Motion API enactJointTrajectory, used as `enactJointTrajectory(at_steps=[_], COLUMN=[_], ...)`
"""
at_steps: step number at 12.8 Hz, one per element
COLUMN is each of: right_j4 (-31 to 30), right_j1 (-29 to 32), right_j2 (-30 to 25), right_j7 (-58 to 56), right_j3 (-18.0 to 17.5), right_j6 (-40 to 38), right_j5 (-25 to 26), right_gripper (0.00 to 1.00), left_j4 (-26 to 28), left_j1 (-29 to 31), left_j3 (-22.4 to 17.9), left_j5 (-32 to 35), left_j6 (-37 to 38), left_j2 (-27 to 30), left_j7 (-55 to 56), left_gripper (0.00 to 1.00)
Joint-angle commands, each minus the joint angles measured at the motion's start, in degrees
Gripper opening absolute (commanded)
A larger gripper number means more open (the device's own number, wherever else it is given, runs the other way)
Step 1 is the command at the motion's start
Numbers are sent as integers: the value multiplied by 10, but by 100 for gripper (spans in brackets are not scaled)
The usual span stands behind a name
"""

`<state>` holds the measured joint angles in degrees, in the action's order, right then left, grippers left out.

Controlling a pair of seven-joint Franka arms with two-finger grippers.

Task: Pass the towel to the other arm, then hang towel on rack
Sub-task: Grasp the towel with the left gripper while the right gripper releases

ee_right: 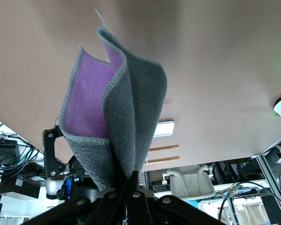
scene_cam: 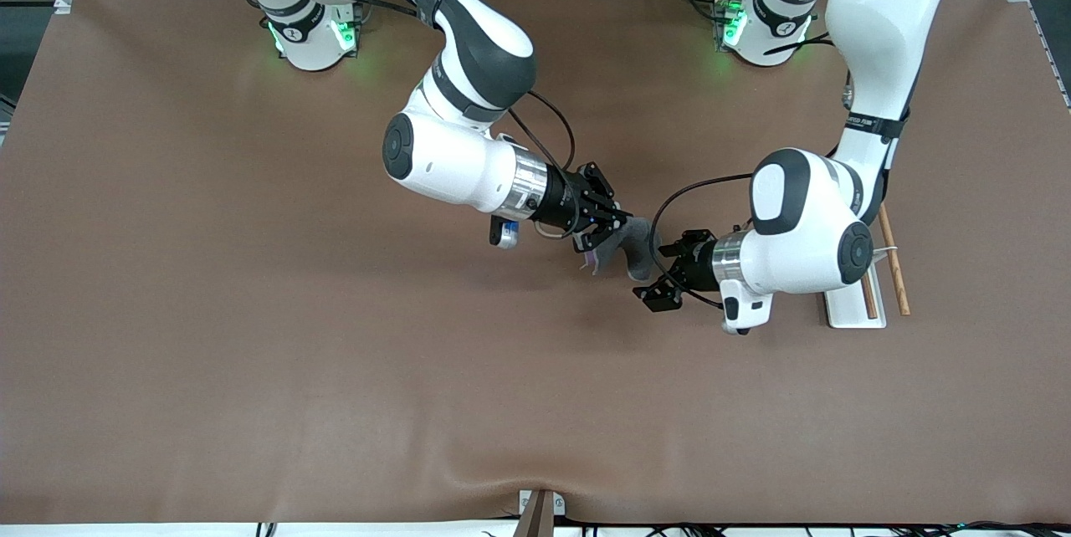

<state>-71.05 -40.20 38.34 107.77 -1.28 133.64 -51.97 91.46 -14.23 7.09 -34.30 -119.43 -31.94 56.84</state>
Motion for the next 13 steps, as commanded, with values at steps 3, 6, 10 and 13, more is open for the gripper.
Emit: enactJointTrajectory(at_steps=[3, 6, 10, 13], right_j4=[23, 23, 23, 23], right_j1=[6, 6, 8, 10], right_j2=[12, 11, 11, 10], right_j7=[7, 7, 7, 8], right_j3=[-2, -1, -1, 0], right_j6=[-18, -28, -32, -44], right_j5=[-10, -9, -9, -9], right_gripper=[0, 0, 0, 0], left_j4=[1, -1, -5, -21], left_j1=[-8, -6, 3, 3], left_j3=[-1, -1, -1, -4], left_j5=[-12, -12, -5, -2], left_j6=[8, 33, 52, 75], left_j2=[4, 6, 10, 22], left_j7=[28, 28, 20, 20], left_gripper=[72, 19, 0, 0])
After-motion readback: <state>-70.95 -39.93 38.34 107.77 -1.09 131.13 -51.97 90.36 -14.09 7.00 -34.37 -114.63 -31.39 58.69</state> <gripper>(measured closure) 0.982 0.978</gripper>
